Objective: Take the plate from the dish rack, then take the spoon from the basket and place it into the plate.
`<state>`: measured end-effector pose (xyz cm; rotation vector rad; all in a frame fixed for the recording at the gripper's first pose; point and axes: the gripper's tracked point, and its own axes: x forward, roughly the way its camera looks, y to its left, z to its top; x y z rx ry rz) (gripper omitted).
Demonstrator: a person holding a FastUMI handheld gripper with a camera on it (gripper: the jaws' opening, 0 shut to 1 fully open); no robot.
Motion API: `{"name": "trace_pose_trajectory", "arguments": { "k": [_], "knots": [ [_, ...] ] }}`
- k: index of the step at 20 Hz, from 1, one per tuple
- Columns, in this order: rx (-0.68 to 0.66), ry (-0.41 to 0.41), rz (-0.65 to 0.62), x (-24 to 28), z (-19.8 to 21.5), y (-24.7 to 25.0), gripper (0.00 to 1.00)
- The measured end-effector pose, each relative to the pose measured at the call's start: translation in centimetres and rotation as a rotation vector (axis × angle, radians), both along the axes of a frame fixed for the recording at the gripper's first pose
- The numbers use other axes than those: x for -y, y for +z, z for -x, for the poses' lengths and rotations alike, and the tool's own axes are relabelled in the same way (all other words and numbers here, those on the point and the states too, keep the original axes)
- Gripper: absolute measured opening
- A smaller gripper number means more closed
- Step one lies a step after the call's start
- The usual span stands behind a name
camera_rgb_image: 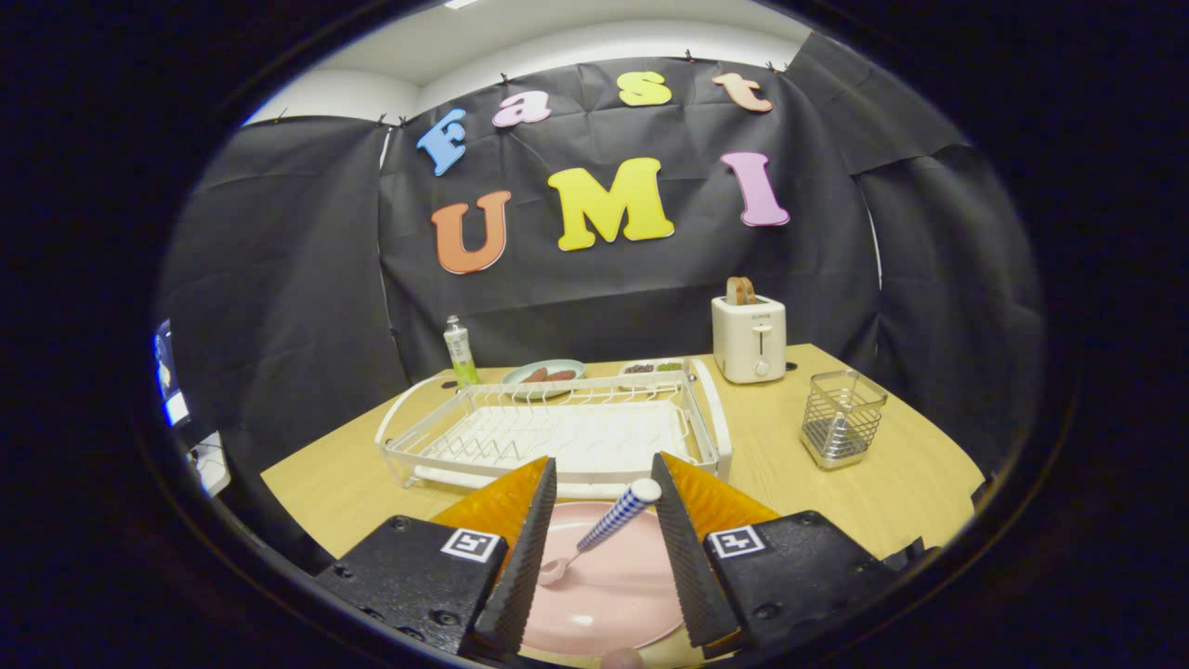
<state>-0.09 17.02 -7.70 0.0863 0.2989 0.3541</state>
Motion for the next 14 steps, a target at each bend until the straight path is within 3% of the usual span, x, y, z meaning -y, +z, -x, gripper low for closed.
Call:
{"name": "trace_pose_trajectory", "arguments": {
  "k": [2,14],
  "knots": [
    [0.023,-0.017,-0.009,0.5,-0.2,0.9,0.75],
    [0.198,-0.089,0.039,2.3,0.1,6.2,0.96]
  ]
}}
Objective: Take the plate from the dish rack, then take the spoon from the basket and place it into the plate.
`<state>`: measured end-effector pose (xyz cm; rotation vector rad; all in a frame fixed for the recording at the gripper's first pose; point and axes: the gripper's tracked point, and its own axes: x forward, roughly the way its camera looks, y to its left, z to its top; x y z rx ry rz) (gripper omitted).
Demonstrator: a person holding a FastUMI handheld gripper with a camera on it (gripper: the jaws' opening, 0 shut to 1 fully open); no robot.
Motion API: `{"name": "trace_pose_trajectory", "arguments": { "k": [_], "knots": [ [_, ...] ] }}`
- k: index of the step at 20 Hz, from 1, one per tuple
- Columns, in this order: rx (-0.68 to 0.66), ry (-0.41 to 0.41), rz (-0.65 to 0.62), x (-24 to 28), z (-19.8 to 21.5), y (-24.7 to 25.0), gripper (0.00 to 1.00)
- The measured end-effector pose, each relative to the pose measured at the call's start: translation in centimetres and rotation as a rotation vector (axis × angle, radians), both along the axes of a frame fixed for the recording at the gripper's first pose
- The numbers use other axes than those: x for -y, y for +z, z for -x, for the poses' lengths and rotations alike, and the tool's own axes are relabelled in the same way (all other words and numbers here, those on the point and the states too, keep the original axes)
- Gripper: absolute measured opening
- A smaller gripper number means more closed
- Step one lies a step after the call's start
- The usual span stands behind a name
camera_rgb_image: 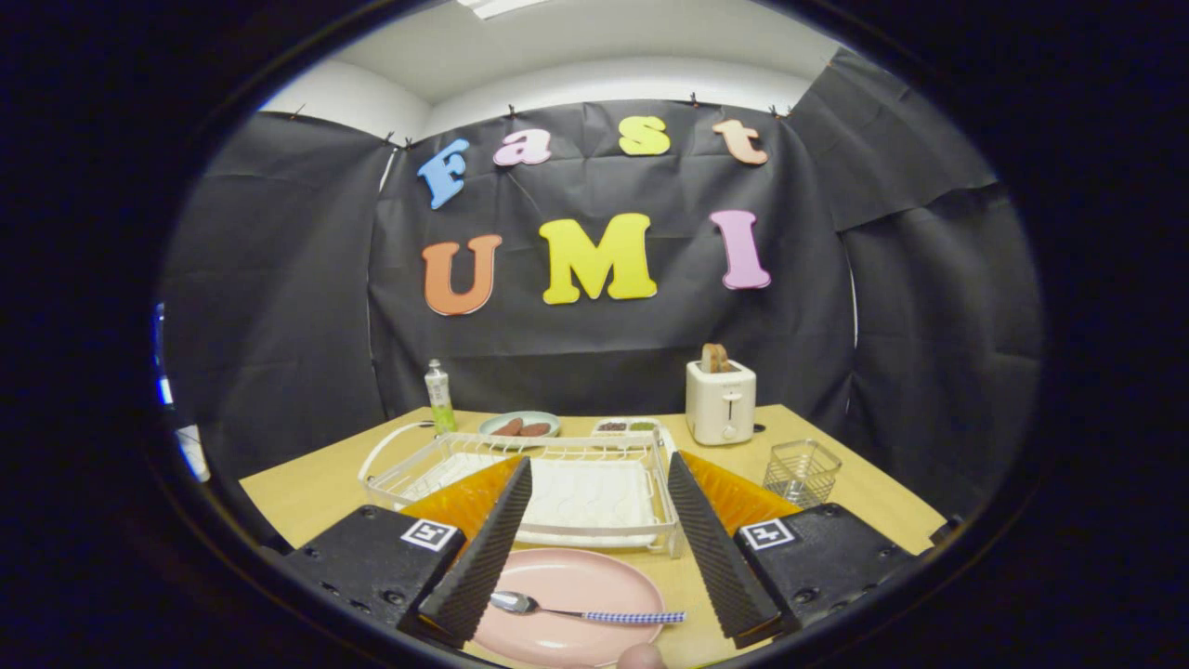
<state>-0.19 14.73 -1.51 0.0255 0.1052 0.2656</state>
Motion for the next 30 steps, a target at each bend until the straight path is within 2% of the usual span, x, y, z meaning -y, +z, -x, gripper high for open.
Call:
{"name": "trace_pose_trajectory", "arguments": {
  "k": [5,10,15,21,30],
  "knots": [
    [0.112,-0.071,0.061,1.0,1.4,1.1,0.99],
    [0.163,-0.074,0.058,0.1,3.2,1.2,1.00],
    [0.141,-0.040,0.035,-1.2,3.7,0.3,1.00],
    [0.106,-0.038,-0.009,-1.3,3.3,-0.7,1.00],
    [0.120,-0.063,-0.019,-0.6,3.3,-0.1,1.00]
  ]
}}
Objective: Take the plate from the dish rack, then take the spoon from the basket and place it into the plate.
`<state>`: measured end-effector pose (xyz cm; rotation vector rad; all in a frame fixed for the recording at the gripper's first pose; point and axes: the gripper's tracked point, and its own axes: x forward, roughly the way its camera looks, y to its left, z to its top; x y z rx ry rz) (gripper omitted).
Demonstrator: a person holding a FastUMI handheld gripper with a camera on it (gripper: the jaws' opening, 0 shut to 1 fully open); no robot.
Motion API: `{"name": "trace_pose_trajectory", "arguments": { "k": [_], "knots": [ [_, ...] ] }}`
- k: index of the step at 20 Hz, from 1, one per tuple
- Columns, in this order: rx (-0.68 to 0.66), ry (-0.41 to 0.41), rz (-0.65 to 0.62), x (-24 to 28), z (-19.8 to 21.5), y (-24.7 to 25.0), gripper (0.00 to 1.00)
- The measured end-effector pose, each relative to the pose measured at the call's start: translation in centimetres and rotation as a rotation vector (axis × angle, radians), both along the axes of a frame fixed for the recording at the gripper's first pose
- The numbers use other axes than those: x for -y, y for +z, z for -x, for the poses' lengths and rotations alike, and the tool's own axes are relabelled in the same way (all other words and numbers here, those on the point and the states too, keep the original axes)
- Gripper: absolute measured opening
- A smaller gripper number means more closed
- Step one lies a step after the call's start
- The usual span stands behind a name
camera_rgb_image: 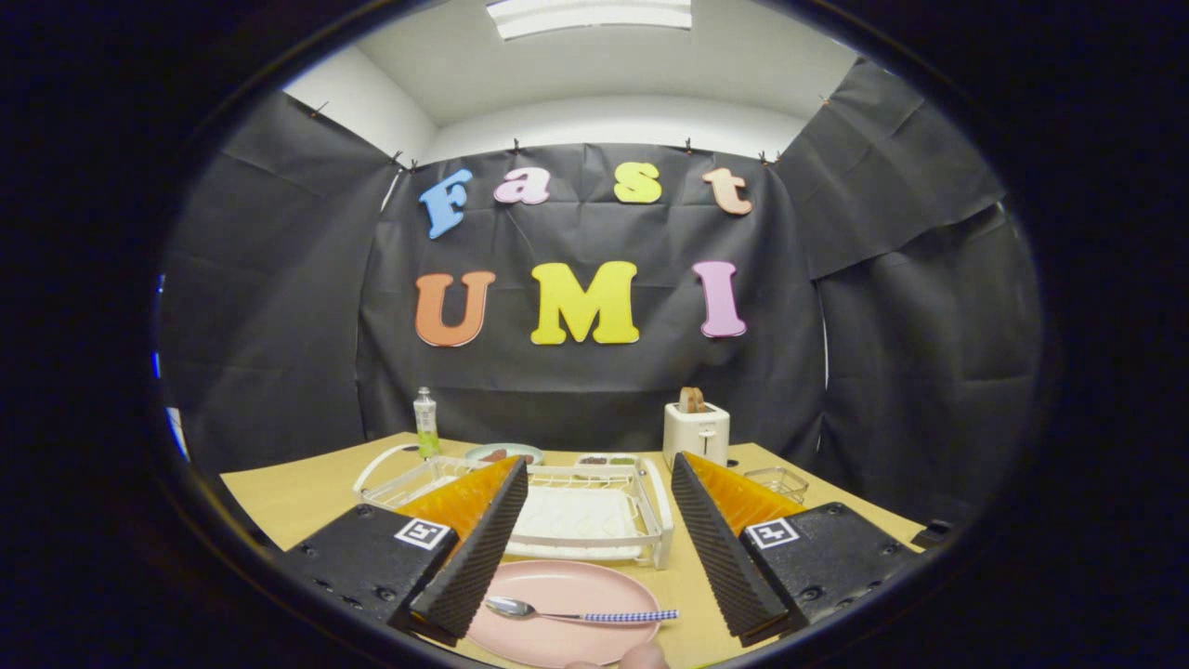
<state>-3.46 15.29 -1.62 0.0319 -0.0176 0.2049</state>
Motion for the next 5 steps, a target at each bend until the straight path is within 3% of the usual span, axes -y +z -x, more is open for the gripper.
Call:
{"name": "trace_pose_trajectory", "arguments": {
  "k": [5],
  "knots": [
    [-0.006,-0.008,0.000,0.46,-0.28,-0.14,1.00]
  ]
}}
